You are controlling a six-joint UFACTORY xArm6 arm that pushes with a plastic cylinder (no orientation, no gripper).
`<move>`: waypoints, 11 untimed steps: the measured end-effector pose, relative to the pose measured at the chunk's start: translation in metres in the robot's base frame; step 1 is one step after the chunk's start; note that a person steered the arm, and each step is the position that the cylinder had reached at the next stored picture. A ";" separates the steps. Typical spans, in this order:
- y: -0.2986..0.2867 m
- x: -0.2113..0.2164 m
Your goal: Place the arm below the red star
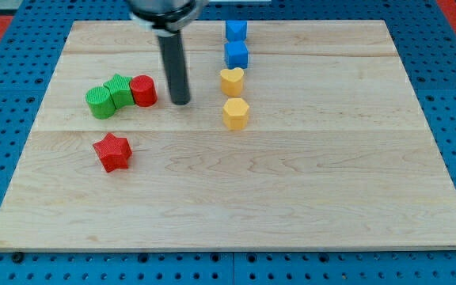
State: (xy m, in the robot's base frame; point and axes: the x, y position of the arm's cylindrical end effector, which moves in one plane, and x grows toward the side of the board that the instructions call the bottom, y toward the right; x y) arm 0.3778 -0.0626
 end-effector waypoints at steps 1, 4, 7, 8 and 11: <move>-0.029 -0.009; -0.077 -0.020; -0.063 0.051; -0.063 0.117; -0.094 0.132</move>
